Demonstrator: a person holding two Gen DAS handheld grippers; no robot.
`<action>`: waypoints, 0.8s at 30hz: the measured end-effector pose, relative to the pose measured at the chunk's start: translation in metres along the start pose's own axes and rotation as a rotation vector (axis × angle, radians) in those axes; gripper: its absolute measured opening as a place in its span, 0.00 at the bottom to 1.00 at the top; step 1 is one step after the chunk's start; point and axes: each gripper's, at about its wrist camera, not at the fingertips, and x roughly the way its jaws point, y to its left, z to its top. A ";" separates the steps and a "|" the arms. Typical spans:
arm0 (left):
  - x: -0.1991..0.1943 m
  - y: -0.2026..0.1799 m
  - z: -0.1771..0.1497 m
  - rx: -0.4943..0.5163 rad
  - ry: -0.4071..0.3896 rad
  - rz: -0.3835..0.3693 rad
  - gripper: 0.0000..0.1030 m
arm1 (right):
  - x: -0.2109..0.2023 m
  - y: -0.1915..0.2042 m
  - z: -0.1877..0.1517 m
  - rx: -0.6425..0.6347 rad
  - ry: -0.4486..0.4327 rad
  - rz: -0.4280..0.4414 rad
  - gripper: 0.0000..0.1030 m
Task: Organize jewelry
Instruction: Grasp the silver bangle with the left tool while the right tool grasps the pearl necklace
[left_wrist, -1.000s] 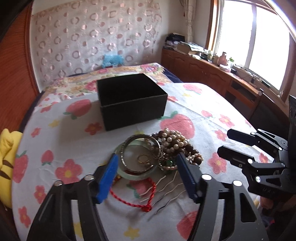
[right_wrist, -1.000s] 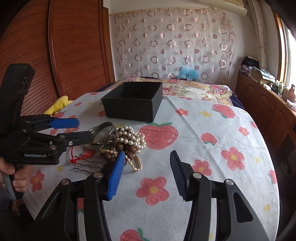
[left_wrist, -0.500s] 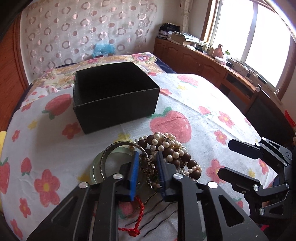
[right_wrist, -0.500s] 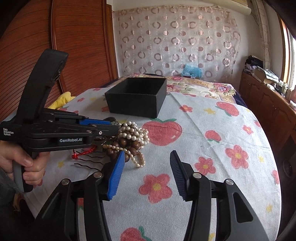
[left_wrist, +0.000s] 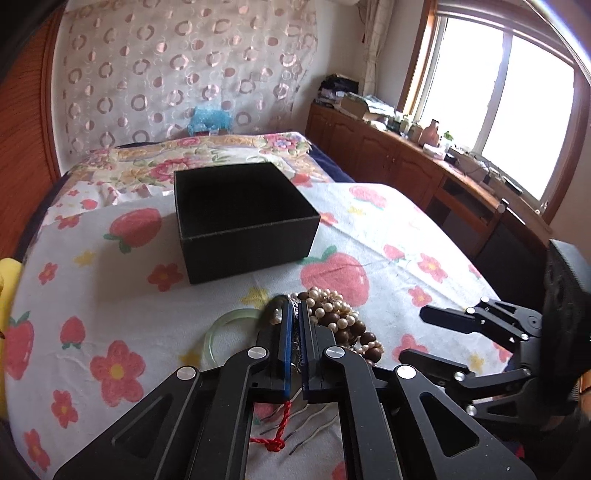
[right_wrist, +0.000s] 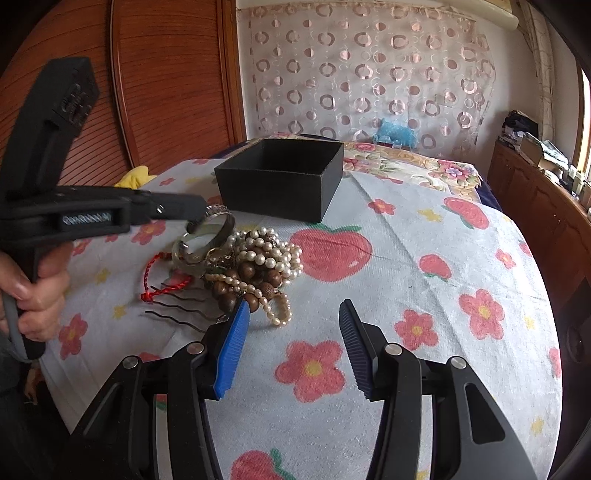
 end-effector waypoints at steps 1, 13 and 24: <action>-0.002 0.000 0.000 0.001 -0.005 0.000 0.00 | 0.001 -0.001 0.000 0.000 0.006 0.003 0.48; -0.004 0.005 -0.004 0.000 -0.006 0.009 0.00 | 0.026 0.002 0.004 -0.050 0.105 0.047 0.29; 0.009 0.005 -0.008 0.008 0.028 0.027 0.00 | 0.039 0.003 0.009 -0.093 0.150 0.033 0.05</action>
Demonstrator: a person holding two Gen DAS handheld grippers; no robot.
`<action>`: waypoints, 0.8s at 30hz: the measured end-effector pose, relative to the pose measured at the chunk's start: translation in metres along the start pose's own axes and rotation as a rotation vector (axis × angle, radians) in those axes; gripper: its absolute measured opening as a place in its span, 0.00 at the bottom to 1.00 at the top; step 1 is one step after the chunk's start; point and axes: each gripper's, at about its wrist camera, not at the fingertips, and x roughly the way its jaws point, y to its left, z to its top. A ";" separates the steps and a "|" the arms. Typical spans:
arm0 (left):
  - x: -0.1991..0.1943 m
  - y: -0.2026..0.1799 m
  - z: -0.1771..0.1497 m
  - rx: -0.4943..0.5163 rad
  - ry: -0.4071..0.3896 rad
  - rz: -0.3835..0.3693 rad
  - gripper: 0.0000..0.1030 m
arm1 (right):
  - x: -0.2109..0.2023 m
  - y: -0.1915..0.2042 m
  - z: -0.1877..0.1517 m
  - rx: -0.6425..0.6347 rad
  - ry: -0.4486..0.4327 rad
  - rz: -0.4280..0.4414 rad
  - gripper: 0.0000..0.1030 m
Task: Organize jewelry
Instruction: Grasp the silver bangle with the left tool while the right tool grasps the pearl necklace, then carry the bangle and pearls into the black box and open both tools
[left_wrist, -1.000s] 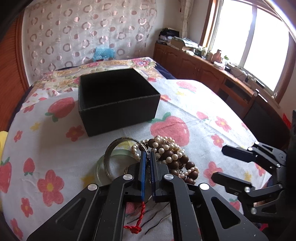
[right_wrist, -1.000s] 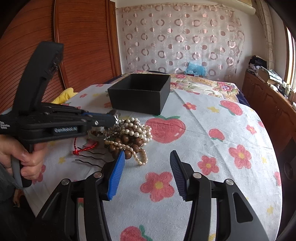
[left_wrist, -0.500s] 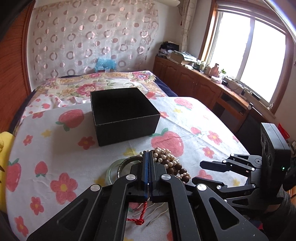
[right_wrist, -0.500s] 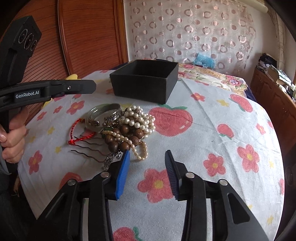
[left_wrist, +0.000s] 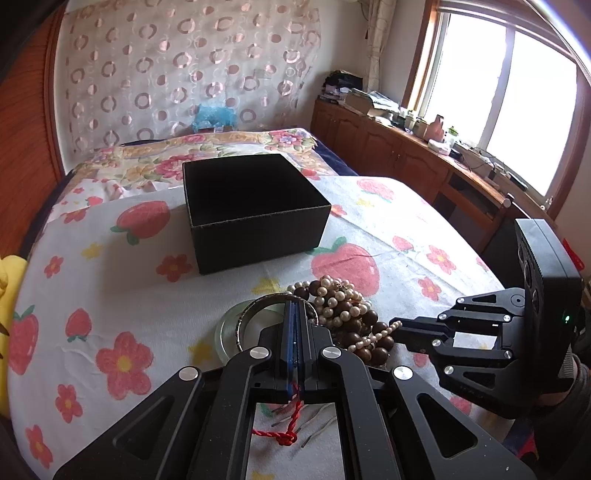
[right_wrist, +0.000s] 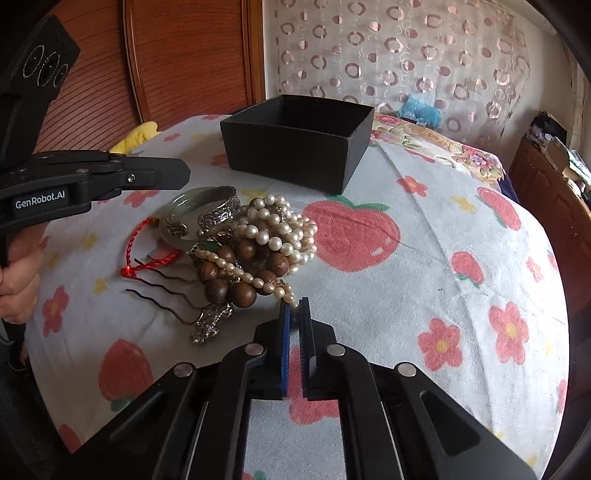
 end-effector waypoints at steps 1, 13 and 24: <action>0.003 -0.001 0.000 0.004 0.005 0.001 0.00 | -0.001 -0.002 -0.001 0.003 -0.002 -0.010 0.05; 0.033 -0.009 -0.001 0.029 0.077 -0.008 0.19 | -0.023 -0.010 -0.001 0.045 -0.080 -0.041 0.05; 0.007 -0.001 0.010 0.008 -0.006 -0.033 0.05 | -0.053 -0.010 0.021 0.041 -0.185 -0.027 0.05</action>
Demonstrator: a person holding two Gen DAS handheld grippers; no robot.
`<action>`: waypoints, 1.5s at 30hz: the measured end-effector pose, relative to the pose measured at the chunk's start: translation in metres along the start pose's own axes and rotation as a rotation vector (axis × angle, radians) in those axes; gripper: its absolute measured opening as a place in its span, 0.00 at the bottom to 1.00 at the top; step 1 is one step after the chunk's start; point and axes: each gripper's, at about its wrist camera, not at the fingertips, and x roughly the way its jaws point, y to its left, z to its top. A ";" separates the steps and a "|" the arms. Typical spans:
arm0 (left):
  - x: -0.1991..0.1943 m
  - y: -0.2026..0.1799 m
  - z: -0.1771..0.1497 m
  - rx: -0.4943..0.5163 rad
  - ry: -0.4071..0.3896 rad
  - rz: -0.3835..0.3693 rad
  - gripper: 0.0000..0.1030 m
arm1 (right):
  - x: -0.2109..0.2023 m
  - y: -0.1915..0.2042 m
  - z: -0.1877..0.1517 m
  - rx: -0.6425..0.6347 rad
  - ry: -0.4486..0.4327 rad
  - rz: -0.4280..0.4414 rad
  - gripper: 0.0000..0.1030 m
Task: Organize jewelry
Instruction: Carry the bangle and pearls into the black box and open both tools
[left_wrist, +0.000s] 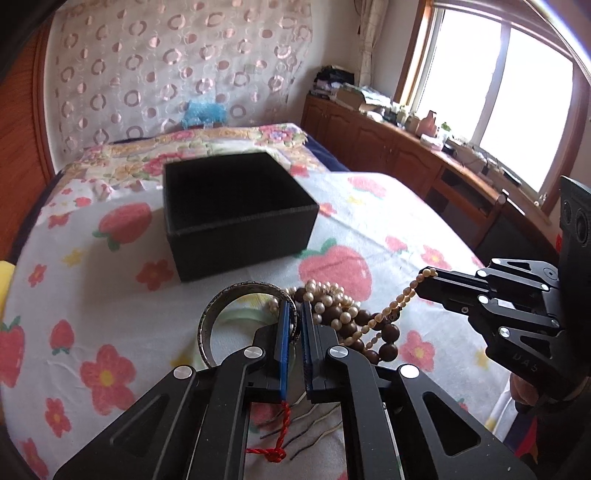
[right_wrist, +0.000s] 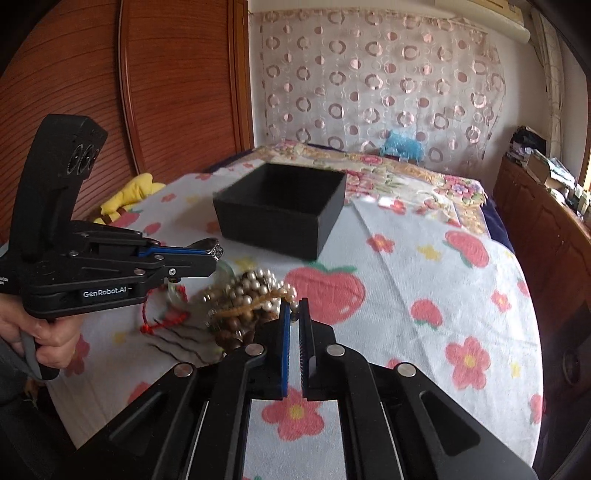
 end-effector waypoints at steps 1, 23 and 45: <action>-0.005 0.000 0.002 0.000 -0.011 0.000 0.05 | -0.003 0.001 0.005 -0.004 -0.012 0.003 0.05; -0.050 0.007 0.026 0.012 -0.110 0.020 0.05 | -0.075 0.005 0.108 -0.118 -0.229 -0.058 0.05; 0.001 0.025 0.076 0.027 -0.082 0.052 0.05 | -0.044 -0.016 0.206 -0.092 -0.255 -0.079 0.05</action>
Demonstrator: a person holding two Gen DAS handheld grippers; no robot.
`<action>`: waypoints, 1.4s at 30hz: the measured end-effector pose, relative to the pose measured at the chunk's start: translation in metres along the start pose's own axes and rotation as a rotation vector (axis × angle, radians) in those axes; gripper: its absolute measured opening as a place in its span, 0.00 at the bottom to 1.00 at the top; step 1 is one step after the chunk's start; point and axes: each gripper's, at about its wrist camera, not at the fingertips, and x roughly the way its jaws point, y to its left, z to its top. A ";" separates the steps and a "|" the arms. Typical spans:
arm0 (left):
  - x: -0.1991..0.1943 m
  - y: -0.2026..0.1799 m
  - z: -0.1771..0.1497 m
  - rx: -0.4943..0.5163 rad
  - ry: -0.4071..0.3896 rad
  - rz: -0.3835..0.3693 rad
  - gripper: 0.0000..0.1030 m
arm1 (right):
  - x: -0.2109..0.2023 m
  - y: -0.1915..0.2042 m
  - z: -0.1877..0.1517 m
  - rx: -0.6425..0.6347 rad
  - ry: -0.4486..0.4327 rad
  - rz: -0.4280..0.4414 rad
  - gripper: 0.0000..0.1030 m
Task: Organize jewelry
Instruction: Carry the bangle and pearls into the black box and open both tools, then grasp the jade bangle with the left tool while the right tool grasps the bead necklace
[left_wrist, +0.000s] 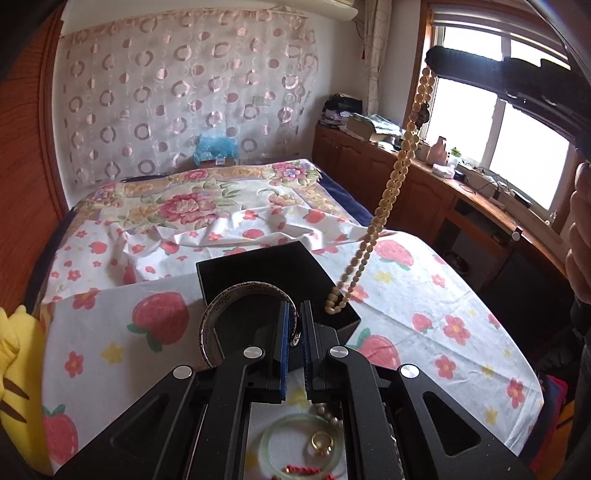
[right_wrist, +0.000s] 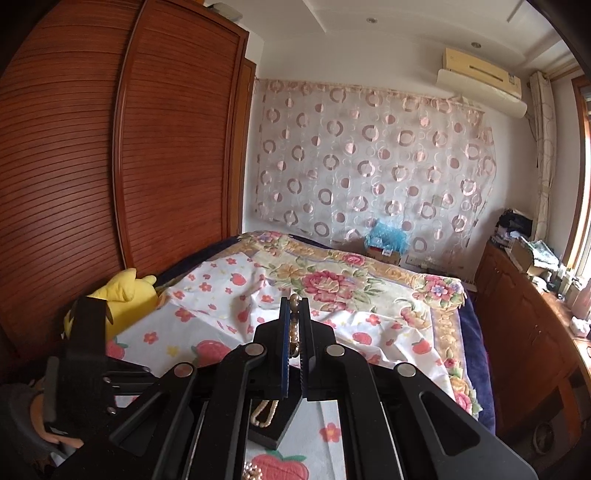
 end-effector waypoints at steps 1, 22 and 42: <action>0.005 0.001 0.001 -0.002 0.007 0.001 0.05 | 0.006 -0.001 0.000 0.002 0.009 0.002 0.05; -0.007 0.023 -0.024 -0.036 0.013 0.057 0.23 | 0.096 0.005 -0.076 0.080 0.228 0.100 0.08; -0.012 0.009 -0.088 -0.025 0.100 0.067 0.34 | 0.039 0.006 -0.197 0.139 0.307 0.124 0.28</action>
